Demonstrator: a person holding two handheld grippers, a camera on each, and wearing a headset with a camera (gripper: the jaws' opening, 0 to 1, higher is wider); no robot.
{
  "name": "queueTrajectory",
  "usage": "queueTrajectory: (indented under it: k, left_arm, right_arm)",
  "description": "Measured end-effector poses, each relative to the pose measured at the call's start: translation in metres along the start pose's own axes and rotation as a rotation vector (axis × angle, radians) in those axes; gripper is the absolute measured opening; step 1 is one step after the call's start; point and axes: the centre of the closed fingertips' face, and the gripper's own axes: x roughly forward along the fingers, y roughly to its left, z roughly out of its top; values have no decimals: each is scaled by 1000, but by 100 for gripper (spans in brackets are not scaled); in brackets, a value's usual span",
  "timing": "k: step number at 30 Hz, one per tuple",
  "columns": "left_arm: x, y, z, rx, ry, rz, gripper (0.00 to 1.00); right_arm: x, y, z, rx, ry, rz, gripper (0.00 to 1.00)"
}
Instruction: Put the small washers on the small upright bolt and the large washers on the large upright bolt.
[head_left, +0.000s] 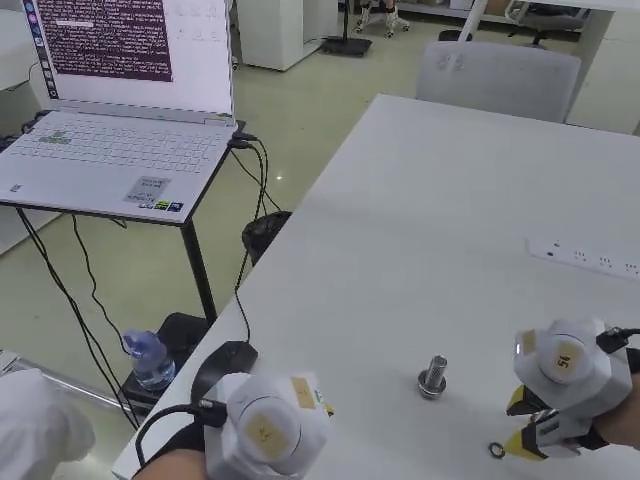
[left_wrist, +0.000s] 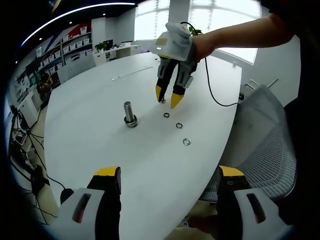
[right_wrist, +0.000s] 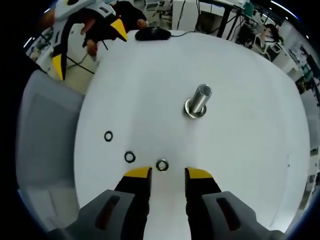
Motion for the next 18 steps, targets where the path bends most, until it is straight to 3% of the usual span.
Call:
queueTrajectory:
  k: [18]
  left_arm:
    - [-3,-2,-9,1,14,-5,76]
  right_arm:
    - [24,6,-8,-9,20,6,25]
